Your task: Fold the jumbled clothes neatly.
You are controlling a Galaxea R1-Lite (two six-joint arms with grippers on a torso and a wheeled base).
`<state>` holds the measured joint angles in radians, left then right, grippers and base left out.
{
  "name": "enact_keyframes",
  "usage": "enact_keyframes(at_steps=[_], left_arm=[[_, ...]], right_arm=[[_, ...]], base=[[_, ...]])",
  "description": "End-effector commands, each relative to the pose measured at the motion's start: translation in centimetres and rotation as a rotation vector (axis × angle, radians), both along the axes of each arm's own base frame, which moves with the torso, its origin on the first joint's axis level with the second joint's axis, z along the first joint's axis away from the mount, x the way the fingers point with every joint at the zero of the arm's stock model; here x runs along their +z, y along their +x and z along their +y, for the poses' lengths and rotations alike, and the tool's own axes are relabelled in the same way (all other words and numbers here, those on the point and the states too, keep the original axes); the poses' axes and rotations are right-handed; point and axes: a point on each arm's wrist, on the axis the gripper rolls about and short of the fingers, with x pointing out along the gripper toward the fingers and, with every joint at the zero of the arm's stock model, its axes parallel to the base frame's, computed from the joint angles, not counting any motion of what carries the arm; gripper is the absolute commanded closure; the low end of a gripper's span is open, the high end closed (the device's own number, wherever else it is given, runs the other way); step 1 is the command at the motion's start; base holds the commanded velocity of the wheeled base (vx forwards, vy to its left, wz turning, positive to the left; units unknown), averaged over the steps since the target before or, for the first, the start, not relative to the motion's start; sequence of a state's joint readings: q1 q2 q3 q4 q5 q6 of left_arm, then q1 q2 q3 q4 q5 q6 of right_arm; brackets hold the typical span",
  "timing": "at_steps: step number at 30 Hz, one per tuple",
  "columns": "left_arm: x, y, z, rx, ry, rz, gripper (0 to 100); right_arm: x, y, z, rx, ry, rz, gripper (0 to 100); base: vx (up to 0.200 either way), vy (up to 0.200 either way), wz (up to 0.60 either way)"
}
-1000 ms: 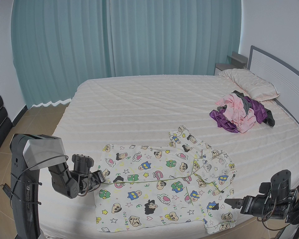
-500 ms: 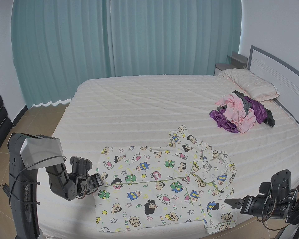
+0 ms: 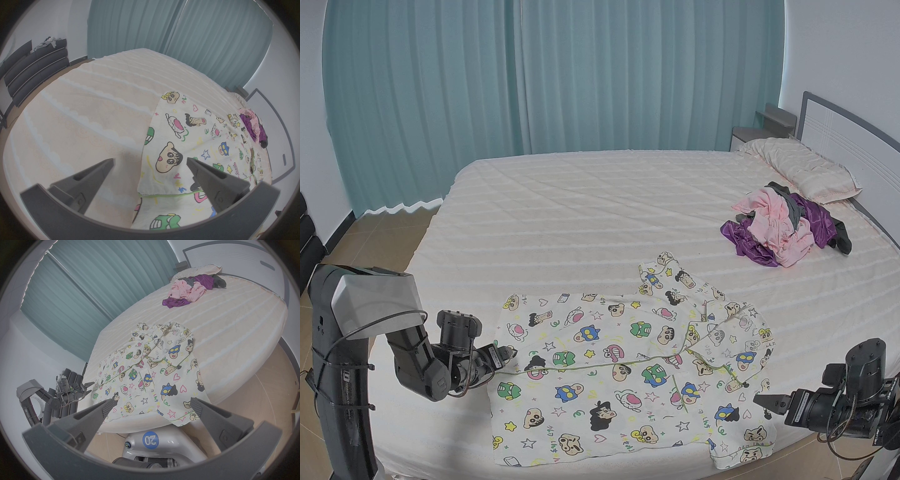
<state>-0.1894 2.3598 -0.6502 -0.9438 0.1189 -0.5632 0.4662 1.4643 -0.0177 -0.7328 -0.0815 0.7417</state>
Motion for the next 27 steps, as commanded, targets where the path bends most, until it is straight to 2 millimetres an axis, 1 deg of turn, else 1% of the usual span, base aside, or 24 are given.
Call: enact_keyframes(at_steps=[1,4,8,10,11,13,15,18,20,24,26,27], left_arm=[[2.8,-1.0,0.9,0.025,-0.039,-0.047,0],[3.9,-2.0,1.2,0.05,-0.112,-0.054,0],[5.4,-3.0,1.7,0.129,-0.231,-0.07,0],[5.5,-3.2,1.7,0.14,-0.243,-0.07,0],[5.5,-3.6,1.7,0.177,-0.281,-0.058,0],[5.4,-3.8,1.5,0.191,-0.292,-0.051,0],[5.4,-4.0,0.8,0.182,-0.306,-0.043,0],[5.3,-4.4,0.0,0.167,-0.318,-0.032,0],[5.4,-4.6,-1.0,0.147,-0.335,-0.028,0],[5.6,-4.5,-1.8,0.134,-0.351,-0.033,0],[5.6,-4.5,-1.8,0.134,-0.351,-0.033,0],[5.5,-4.6,-1.8,0.132,-0.35,-0.031,0]], right_arm=[[0.3,0.7,-0.5,-0.043,0.009,-0.011,0],[0.6,1.2,-0.4,-0.024,0.032,-0.022,0],[1.9,2.8,0.3,0.01,0.035,-0.086,0],[2.1,3.0,0.4,0.017,0.029,-0.093,0],[2.0,3.8,0.7,0.032,0.005,-0.089,0],[1.8,4.3,0.9,0.033,-0.006,-0.079,0],[1.5,4.6,1.0,0.036,-0.015,-0.067,0],[1.5,5.0,1.2,0.036,-0.015,-0.071,0],[1.6,5.3,1.1,0.029,-0.018,-0.075,0],[1.5,5.7,0.8,0.024,-0.035,-0.077,0],[1.5,5.9,0.8,0.023,-0.038,-0.078,0],[1.7,6.3,0.9,0.021,-0.037,-0.087,0]], base=[[0.0,0.0,0.0],[0.0,0.0,0.0],[0.0,0.0,0.0],[0.0,0.0,0.0],[0.0,0.0,0.0],[0.0,0.0,0.0],[0.0,0.0,0.0],[0.0,-0.2,0.0],[0.0,-0.2,0.0],[0.0,-0.2,0.0],[0.0,-0.2,0.0],[0.0,-0.2,0.0]])
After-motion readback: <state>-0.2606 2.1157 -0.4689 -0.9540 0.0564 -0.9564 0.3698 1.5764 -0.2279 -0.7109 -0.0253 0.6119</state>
